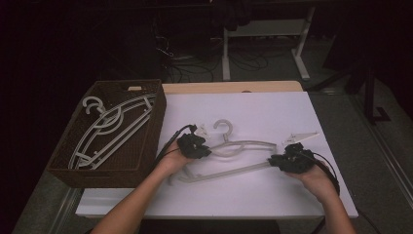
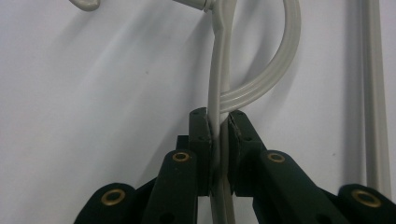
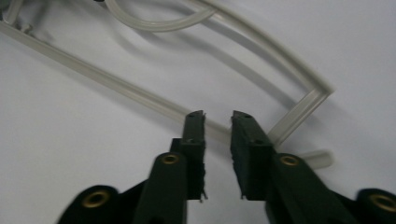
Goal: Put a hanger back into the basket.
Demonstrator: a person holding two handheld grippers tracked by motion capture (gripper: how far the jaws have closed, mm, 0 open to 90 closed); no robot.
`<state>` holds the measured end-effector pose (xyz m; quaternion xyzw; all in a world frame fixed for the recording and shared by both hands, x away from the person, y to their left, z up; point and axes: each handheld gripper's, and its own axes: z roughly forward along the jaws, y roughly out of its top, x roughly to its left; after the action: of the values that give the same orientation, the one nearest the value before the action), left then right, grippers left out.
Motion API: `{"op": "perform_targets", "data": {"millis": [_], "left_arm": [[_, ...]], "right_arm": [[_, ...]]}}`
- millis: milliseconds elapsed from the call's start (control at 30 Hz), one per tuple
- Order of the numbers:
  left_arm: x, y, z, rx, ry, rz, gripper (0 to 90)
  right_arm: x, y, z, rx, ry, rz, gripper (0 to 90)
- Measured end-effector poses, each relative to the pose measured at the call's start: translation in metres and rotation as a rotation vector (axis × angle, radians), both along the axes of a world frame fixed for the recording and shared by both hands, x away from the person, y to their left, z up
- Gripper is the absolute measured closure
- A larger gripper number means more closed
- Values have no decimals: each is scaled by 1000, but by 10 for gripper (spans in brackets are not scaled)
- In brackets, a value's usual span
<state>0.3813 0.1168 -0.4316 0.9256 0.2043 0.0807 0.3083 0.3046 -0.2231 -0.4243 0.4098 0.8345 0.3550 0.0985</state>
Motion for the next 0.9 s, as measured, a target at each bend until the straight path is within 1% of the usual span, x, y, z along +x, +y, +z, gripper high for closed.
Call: {"op": "perform_targets", "data": {"millis": [33,133,200,300,400,500,633,667,700,733,800,867,900], "left_arm": [[0,2,4,-20,2,9,822],[1,7,21,-46,-17,45,822],[1,10,33,-69,-29,70,822],[2,15,52,-92,-52,100,822],[3,19,74,-101,-69,119,822],[2,24,94,-114,-90,119,822],[1,37,121,-129,-127,123,822],[1,41,127,-140,-131,128,822],[1,41,127,-140,-131,128,822],[0,53,138,-150,-140,133,822],[0,63,146,-150,-150,142,821],[-1,78,156,-143,-166,155,821],[-1,88,161,-143,-175,162,821]], "right_arm": [[-1,0,1,6,-6,-4,685],[-3,-2,4,36,-24,-7,599],[-4,-3,5,49,-37,-8,524],[-4,-3,5,59,-45,-1,454],[-4,-1,2,53,-55,-4,372],[-4,0,1,57,-60,-7,312],[-2,1,-1,51,-71,-16,239],[-2,1,-2,54,-71,-18,224],[-2,1,-3,56,-72,-17,211],[-1,1,-3,57,-71,-16,204],[-1,1,-3,61,-69,-20,193],[-1,1,-3,63,-68,-21,183],[-1,1,-4,61,-69,-22,177]]}}
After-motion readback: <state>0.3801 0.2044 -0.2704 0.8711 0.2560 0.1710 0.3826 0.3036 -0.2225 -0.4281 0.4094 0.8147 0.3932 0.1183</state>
